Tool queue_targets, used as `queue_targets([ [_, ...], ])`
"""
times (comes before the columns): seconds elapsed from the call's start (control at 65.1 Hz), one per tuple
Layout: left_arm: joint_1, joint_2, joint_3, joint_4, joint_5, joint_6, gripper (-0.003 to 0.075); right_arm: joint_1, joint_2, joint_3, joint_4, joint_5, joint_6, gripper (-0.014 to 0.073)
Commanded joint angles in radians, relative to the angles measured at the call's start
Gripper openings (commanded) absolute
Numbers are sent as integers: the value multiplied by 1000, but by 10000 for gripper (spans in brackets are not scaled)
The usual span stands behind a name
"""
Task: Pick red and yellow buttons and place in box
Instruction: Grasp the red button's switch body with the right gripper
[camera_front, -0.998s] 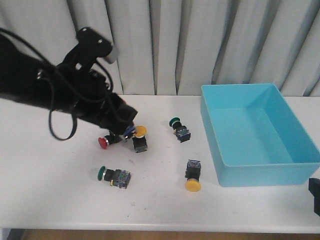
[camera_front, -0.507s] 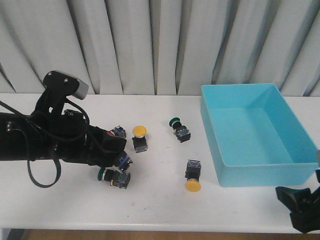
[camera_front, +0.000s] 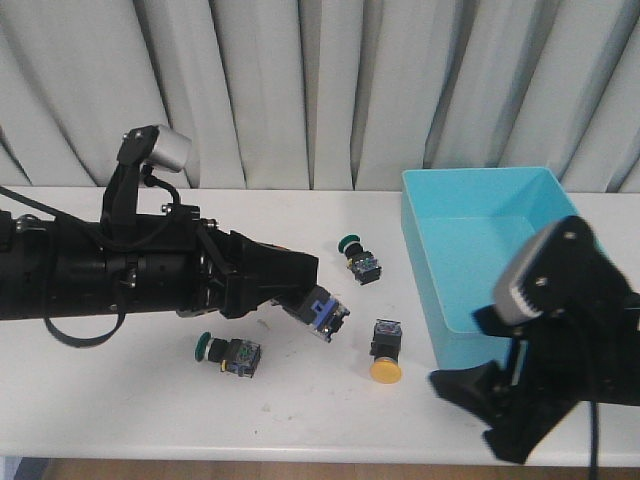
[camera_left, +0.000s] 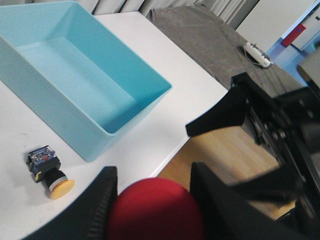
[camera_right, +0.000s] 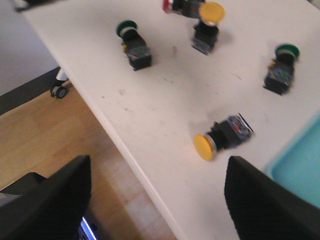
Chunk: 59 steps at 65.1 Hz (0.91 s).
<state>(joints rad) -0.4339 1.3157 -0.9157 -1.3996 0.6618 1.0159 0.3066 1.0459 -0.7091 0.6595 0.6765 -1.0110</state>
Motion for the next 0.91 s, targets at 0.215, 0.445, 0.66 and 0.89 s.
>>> queue_targets([
  [0.215, -5, -25, -27, -116, 66, 6, 193, 368, 40, -71, 8, -390, -130, 527],
  [0.445, -5, -25, -27, -134, 90, 6, 193, 468, 113, -71, 20, -578, -143, 526],
  [0.66, -5, -25, -27, -132, 91, 7, 193, 465, 122, -71, 30, -591, -143, 428],
  [0.89, -5, -25, -27, -126, 91, 7, 193, 465, 122, -71, 30, -601, -143, 257],
])
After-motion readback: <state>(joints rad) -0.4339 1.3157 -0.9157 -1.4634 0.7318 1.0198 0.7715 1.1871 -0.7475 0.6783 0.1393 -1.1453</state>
